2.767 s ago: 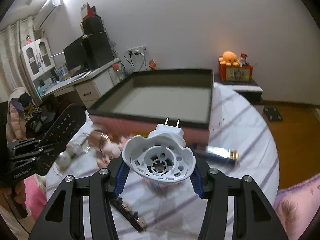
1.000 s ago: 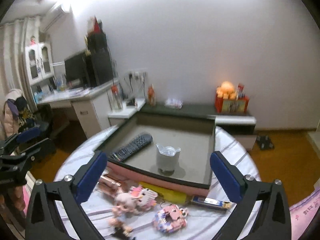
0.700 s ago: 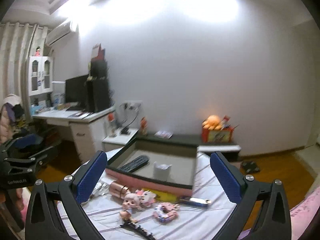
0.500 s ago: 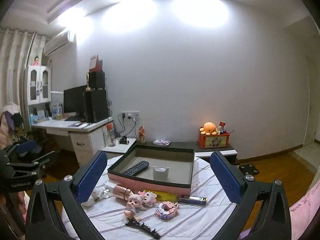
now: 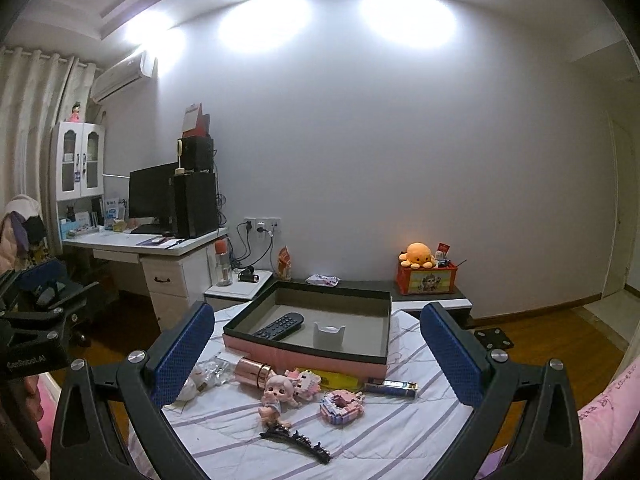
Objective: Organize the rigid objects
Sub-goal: 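Open both tools to release the items and lift away, then grasp the silver ball with the left tool while the right tool grasps the pink block figure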
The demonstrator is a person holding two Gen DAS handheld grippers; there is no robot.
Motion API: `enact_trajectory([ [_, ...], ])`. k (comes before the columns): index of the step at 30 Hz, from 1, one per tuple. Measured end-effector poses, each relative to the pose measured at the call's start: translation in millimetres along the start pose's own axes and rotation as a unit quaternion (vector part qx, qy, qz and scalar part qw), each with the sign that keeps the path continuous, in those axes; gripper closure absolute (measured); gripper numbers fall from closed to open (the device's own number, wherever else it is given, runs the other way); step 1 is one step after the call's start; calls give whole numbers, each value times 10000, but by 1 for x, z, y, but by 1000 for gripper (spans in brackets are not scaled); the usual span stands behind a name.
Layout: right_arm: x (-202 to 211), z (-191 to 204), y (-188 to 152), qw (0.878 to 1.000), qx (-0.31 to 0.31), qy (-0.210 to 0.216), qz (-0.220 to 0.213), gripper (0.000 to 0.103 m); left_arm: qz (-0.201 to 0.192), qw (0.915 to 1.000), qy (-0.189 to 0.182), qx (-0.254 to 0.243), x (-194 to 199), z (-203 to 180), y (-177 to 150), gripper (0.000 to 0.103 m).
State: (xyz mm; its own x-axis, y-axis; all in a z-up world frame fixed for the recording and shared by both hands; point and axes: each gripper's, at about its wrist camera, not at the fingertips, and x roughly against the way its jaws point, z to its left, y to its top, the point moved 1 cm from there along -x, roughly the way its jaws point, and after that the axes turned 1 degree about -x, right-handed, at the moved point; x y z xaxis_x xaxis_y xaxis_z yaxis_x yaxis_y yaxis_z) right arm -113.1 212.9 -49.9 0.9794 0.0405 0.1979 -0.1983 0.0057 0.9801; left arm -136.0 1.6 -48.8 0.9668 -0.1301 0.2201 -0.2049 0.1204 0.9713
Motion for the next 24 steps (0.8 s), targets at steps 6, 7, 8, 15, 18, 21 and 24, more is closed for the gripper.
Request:
enact_trajectory([
  [6,-8,-2,-6,9998,17,-34,176,0,163,9998,34,48,-10,8,-9,0],
  [7,-11,-3,-8,9998,3,-37,218,0,196,9998,45,58,-12,9,-11,0],
  [8,-14,-4,-12,9996,-7,-42,275,0,241,9997,39,59,-14,10,-13,0],
  [15,-48,-11,-45,9956,-43,-59,929,0,751,9969,-187,157,-43,13,-44,0],
  [18,-62,-20,-61,9926,-140,-57,1205,0,1135,9928,-292,236,-65,13,-67,0],
  [21,-73,-27,-72,9902,-185,-98,1381,0,1506,9879,-281,241,-90,13,-89,0],
  [24,-85,-33,-82,9869,-236,-161,1585,0,1831,9822,-303,292,-115,11,-108,0],
])
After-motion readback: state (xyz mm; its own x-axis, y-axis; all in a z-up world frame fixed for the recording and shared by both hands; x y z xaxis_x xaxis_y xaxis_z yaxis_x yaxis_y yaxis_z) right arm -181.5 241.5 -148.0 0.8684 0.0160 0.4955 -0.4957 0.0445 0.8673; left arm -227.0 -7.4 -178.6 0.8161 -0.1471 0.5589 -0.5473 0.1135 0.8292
